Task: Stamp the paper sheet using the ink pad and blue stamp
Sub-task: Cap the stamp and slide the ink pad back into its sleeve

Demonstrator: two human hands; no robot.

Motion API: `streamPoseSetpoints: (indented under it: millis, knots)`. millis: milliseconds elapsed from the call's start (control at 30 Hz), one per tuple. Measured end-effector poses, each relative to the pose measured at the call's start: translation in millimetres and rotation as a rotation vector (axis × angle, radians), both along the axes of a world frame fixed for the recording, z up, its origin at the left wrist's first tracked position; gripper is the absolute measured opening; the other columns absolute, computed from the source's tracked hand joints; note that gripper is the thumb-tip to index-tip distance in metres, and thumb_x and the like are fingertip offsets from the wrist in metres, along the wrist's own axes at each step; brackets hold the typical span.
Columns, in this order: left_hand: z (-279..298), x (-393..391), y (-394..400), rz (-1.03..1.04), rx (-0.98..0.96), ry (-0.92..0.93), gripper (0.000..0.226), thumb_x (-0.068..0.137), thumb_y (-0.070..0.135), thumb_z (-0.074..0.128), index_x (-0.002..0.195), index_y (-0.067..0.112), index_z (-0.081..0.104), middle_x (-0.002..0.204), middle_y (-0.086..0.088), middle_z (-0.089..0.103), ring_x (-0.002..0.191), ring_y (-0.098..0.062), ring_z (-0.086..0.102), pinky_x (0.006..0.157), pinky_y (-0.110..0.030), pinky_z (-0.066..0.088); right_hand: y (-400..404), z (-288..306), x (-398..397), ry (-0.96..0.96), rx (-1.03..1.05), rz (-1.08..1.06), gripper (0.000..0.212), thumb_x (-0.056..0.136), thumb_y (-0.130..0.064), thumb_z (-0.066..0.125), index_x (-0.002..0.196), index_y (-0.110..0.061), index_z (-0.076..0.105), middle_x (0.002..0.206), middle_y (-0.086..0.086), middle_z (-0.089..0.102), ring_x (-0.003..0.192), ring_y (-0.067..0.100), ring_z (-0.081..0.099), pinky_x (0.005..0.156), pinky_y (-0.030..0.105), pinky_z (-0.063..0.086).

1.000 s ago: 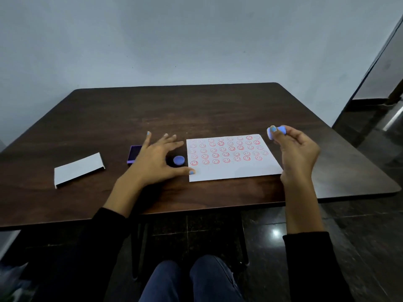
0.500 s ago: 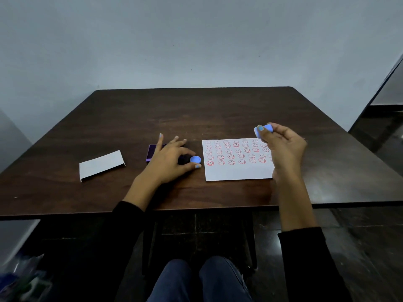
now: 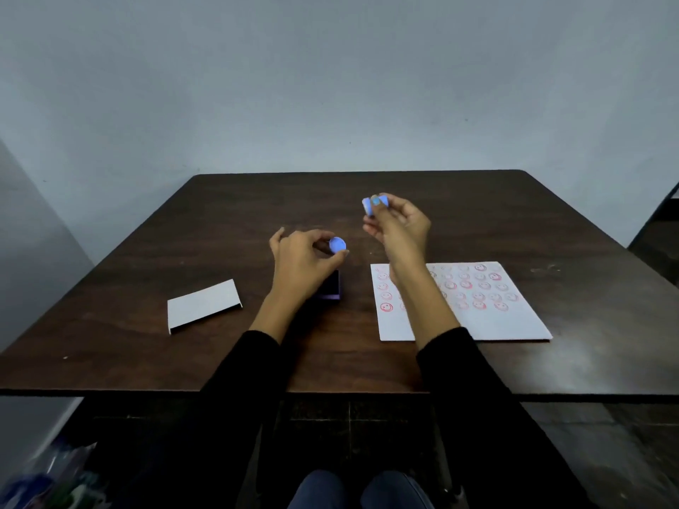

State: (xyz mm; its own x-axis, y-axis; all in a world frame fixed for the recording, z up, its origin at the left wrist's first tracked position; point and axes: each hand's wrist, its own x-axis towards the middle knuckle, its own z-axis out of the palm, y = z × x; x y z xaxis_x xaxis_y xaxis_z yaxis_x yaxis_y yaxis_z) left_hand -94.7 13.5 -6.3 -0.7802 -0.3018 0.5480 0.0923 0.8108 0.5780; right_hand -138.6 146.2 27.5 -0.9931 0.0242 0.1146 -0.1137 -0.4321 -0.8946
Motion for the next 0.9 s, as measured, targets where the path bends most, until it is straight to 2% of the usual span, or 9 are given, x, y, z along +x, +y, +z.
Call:
streamPoseSetpoints:
  millis: [100,267,367,533,733,900]
  knots:
    - [-9.6,-2.4,-3.8,0.049,0.04,0.033,0.027,0.074,0.035,0.072,0.098,0.023,0.071,0.082,0.006,0.075,0.095,-0.009,0.065,0.109,-0.04,0.019,-21.8,-9.3,-6.4,0.016,0.05,0.017,0.02,0.087,-0.012,0.063,0.104,-0.003,0.061,0.091,0.013,0.069,0.068,0.014,0.066,0.064,0.022,0.058]
    - [-14.1,-0.8,-10.6,0.113,0.11,0.125,0.029,0.074,0.033,0.073,0.101,0.023,0.07,0.083,0.006,0.074,0.094,-0.007,0.063,0.105,-0.034,0.023,-36.8,-30.3,-7.4,0.028,0.148,-0.001,0.013,0.087,-0.015,0.064,0.099,-0.011,0.064,0.098,0.014,0.072,0.088,0.017,0.07,0.072,0.028,0.057]
    - [-13.6,-0.2,-9.8,0.098,0.14,0.132,0.033,0.075,0.033,0.074,0.104,0.02,0.069,0.085,0.005,0.075,0.093,-0.007,0.064,0.102,-0.029,0.022,-38.5,-35.6,-5.2,0.021,0.163,0.037,0.015,0.086,-0.016,0.065,0.101,-0.012,0.064,0.099,0.011,0.072,0.087,0.017,0.071,0.065,0.026,0.057]
    - [-14.3,0.8,-8.4,0.076,0.147,0.098,0.035,0.075,0.034,0.074,0.107,0.018,0.069,0.086,0.003,0.075,0.096,-0.009,0.065,0.106,-0.037,0.029,-37.8,-37.6,-3.3,0.003,0.208,0.077,0.014,0.086,-0.019,0.066,0.099,-0.014,0.064,0.088,0.003,0.073,0.07,0.01,0.071,0.058,0.024,0.058]
    - [-11.4,5.7,-6.4,0.04,0.151,0.117,0.036,0.073,0.034,0.076,0.106,0.021,0.07,0.085,0.005,0.076,0.094,-0.01,0.065,0.104,-0.045,0.033,-38.0,-38.4,-1.7,0.0,0.162,0.144,0.013,0.083,-0.015,0.069,0.096,-0.013,0.065,0.084,0.002,0.072,0.079,0.015,0.07,0.06,0.02,0.057]
    - [-9.5,8.1,-3.1,0.016,0.13,0.115,0.036,0.074,0.026,0.076,0.11,0.023,0.069,0.092,0.006,0.075,0.097,-0.012,0.063,0.101,-0.048,0.038,-35.9,-38.1,-3.9,-0.055,0.095,0.196,0.02,0.085,-0.011,0.066,0.104,-0.006,0.064,0.094,0.01,0.071,0.086,0.021,0.07,0.067,0.026,0.059]
